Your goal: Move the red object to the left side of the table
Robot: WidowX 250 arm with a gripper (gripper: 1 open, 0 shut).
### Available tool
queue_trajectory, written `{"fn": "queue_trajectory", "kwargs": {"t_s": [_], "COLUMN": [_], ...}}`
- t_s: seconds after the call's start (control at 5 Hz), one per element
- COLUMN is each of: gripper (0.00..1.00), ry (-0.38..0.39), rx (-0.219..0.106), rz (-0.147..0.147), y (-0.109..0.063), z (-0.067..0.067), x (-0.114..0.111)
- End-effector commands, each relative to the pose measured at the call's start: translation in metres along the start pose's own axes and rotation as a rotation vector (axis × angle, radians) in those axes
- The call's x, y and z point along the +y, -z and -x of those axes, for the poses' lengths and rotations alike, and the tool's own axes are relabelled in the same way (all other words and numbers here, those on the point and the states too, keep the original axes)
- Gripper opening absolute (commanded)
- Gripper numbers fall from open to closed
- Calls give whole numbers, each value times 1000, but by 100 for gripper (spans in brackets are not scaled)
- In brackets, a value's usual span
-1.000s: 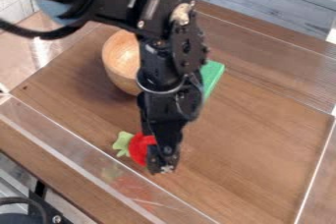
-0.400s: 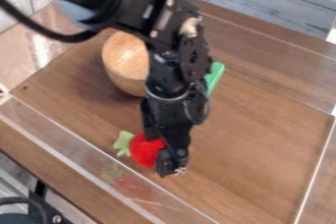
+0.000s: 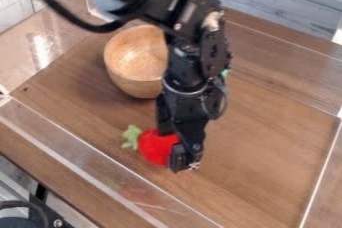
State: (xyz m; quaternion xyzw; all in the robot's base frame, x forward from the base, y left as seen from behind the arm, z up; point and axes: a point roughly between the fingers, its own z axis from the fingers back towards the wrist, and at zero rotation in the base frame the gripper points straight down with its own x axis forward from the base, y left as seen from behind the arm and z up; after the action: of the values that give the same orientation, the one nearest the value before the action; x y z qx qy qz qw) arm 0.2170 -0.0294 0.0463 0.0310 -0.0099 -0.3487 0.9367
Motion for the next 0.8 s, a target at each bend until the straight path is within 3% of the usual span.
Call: {"fn": "queue_trajectory", "kwargs": {"t_s": [0.0, 0.2, 0.4, 0.6], "gripper": [100, 100, 0, 0], "ry": [18, -9, -54, -96], "rx": [-27, -20, -20, -15], "rz": [-26, -27, -24, -21], "y": [-4, -4, -2, -4], "z": [-9, -10, -6, -3], "x": [14, 19, 15, 11]}}
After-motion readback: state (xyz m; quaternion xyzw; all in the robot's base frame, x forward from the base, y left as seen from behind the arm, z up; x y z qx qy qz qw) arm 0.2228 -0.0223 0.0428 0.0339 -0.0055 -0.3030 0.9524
